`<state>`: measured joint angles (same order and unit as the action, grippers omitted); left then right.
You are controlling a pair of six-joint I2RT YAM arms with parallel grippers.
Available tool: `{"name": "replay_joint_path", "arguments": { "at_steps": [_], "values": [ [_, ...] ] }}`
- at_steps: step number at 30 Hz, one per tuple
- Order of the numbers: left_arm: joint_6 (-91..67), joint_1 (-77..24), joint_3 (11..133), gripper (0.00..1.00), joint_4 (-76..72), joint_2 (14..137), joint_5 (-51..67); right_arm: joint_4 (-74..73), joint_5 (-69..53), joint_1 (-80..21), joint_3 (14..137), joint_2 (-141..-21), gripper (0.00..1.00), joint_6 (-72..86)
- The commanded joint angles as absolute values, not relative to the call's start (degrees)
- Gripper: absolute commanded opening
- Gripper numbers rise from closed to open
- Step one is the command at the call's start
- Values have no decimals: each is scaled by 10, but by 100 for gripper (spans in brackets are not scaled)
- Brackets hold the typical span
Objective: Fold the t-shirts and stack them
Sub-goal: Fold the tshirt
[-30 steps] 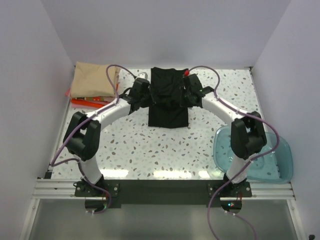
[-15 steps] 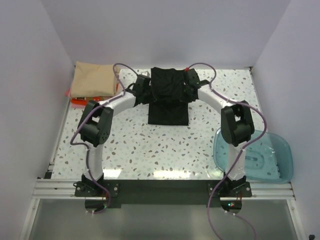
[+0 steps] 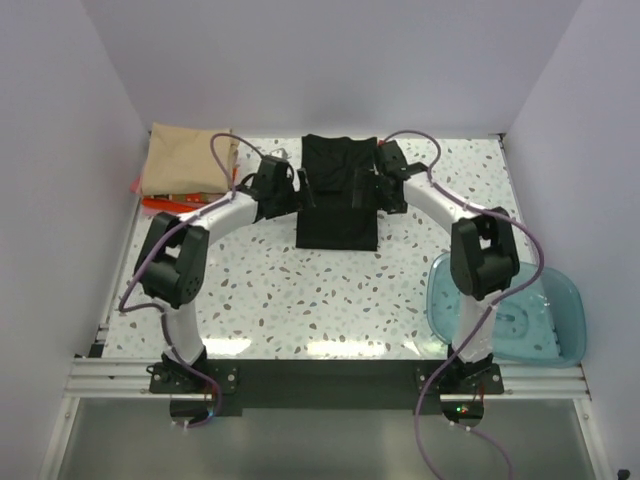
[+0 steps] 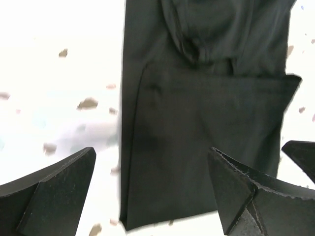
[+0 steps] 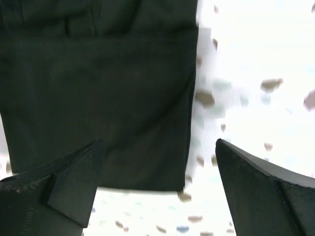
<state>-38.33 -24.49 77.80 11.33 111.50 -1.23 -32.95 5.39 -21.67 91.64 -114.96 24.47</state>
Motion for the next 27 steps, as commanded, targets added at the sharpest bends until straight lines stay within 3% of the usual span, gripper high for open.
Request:
{"name": "replay_joint_path", "arguments": {
  "at_steps": [1,6,12,16,17,23,27],
  "values": [
    [-385,-244,707,100,87,1030,21,-324,11,-215,847,-1051,99,254],
    [-402,-263,598,100,59,972,40,-271,-21,-215,705,-978,99,272],
    [-416,-275,559,99,41,976,61,-241,-50,-216,643,-964,93,276],
    [-422,-279,554,84,19,988,66,-228,-54,-215,632,-975,72,272],
    [-422,-279,561,82,18,1000,69,-222,-51,-215,630,-976,62,271],
    [-420,-281,576,54,24,1039,73,-213,-59,-215,646,-1014,52,272],
    [-423,-281,570,49,25,1047,63,-212,-56,-215,645,-1025,49,273]
  ]
}}
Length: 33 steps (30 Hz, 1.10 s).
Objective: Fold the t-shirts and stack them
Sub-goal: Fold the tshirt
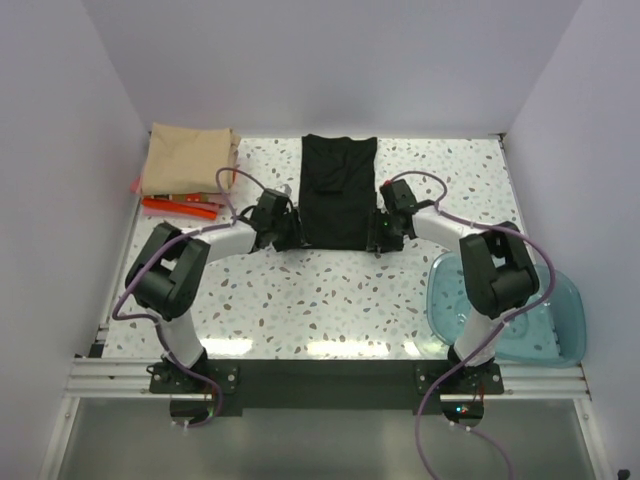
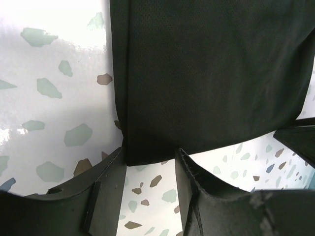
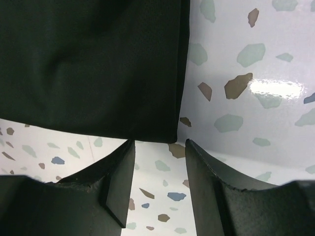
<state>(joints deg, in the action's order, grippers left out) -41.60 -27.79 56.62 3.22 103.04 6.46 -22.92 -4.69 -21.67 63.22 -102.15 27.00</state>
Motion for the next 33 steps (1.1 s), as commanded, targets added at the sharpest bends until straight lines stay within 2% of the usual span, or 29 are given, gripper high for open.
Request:
{"name": "replay_joint_path", "arguments": {
  "at_steps": [1,9,10,11,13,14,16,21,26,33],
  "values": [
    [-421,-281,571,49,28,1049,55,-211,-54,-215,644,-1027,49,272],
    [-416,-281,597,33,42,1089,41,-195,-48,-215,644,-1062,42,275],
    [-414,-281,599,27,47,1092,40,-195,-50,-215,646,-1065,41,275],
    [-412,-281,602,21,49,1095,39,-193,-51,-215,647,-1068,35,275],
    [-410,-281,606,0,51,1096,36,-190,-56,-215,646,-1071,25,274],
    [-406,-281,600,0,48,1094,38,-189,-57,-215,645,-1071,12,273],
    [-403,-284,585,0,30,1082,40,-194,-63,-215,642,-1064,1,267],
    [-404,-317,521,0,47,1004,-20,-199,-85,-216,580,-999,0,264],
    [-455,-352,405,0,43,878,-13,-230,-118,-225,473,-877,0,255],
    [-522,-433,348,0,130,704,-55,-298,-156,-234,399,-710,0,250]
  ]
}}
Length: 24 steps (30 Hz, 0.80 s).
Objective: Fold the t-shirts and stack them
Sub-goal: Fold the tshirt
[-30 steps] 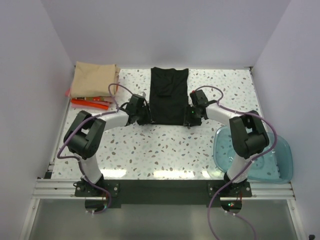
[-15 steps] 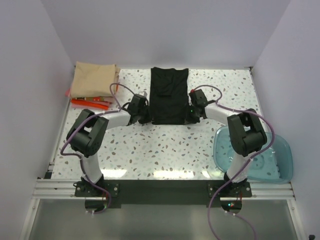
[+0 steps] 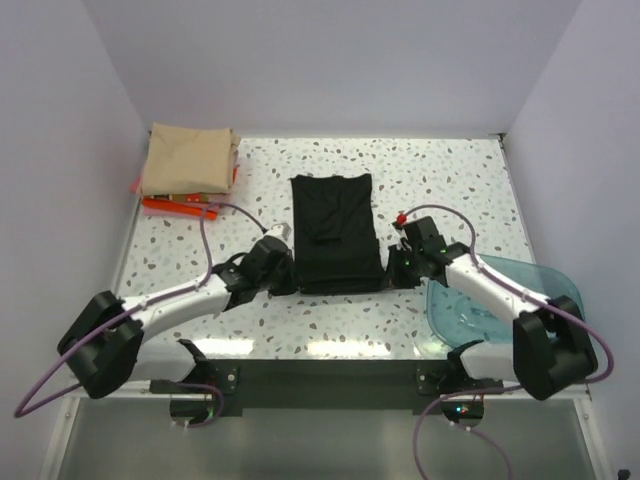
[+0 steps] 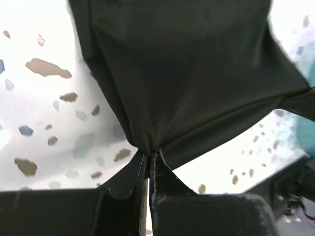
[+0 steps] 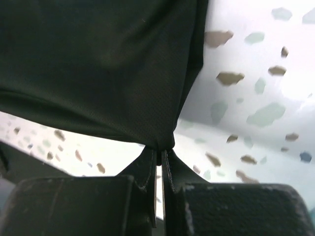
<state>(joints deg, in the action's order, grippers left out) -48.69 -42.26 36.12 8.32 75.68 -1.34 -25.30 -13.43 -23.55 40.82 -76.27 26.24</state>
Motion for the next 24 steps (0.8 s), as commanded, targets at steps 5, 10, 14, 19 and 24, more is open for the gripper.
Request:
{"name": "replay_joint_path", "arguments": {
  "at_steps": [5,10,14,19,24],
  "values": [
    [-519,-437,399,0,175,665,-95,-322,-140,-235,446,-657,0,251],
    [-491,-424,489,0,219,709,-163,-331,-107,-233,539,-697,0,257],
    [-450,-388,566,0,198,755,-143,-322,-101,-227,633,-761,0,254],
    [-416,-325,633,0,184,826,-117,-302,-135,-192,707,-837,0,251],
    [-382,-295,698,0,160,879,-100,-289,-195,-161,779,-921,0,247]
  ]
}}
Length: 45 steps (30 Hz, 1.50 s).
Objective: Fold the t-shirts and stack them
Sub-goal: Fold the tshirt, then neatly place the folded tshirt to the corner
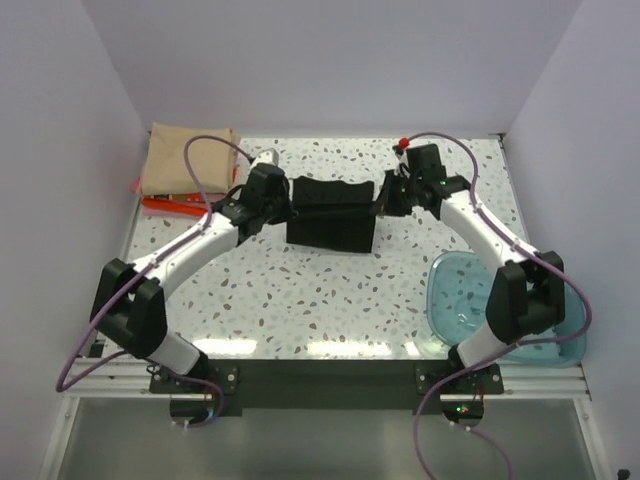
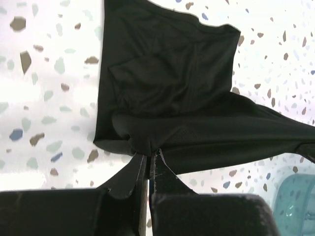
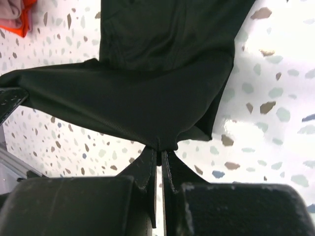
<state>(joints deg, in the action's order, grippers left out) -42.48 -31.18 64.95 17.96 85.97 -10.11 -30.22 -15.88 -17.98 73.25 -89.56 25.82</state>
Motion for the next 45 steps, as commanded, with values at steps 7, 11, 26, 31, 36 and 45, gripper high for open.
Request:
{"name": "replay_joint_path", "arguments": {
  "at_steps": [7,11,26,31,36,45],
  "values": [
    [-352,-258,791,0,149,982,-75,-293,-221,-128,862,-1015,0,243],
    [-339,-236,838,0,136,1043,-47,-301,-231,-117,907,-1074,0,239],
    [-299,-208,1073,100,158,1270,-7,-354,-192,-89,1142,-1297,97,239],
    [-288,-209,984,100,117,1208,-3,-341,-207,-89,1102,-1253,99,222],
    [-242,-209,928,100,111,1197,30,-297,-229,-89,972,-1160,99,212],
    [-207,-210,962,100,148,1277,26,-255,-240,-91,767,-1008,99,195]
  ]
}}
